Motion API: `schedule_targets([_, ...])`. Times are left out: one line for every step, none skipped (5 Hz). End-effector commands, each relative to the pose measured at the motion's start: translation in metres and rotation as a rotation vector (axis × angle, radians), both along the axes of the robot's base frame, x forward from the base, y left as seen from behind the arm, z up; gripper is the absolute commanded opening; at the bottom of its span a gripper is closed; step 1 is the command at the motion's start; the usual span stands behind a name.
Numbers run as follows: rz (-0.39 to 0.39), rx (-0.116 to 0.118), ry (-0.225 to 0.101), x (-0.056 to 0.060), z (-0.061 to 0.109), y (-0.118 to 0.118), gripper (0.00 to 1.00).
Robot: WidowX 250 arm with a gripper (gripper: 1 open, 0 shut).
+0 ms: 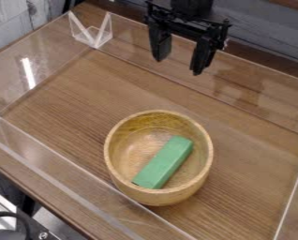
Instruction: Remove the green block from inside the brown bowl and put it on the table
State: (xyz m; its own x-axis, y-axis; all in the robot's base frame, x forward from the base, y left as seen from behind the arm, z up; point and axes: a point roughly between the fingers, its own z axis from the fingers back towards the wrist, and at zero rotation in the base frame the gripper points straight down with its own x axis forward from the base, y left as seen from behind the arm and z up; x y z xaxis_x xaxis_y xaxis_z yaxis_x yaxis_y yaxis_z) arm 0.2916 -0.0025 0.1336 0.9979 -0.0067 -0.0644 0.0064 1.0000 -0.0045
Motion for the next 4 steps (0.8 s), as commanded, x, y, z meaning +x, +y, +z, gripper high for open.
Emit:
schedule_targets([-0.009,-0.001,0.029,-0.026,-0.014,-0.004,1.0])
schedule_targets([-0.03,0.002,0.022,-0.069,-0.025,-0.014,1.0])
schedule_targets([-0.035,-0.003,-0.011,-0.086,-0.04,-0.022,1.0])
schedule_targets([-0.042,-0.008,-0.037,-0.09,-0.052,-0.028,1.0])
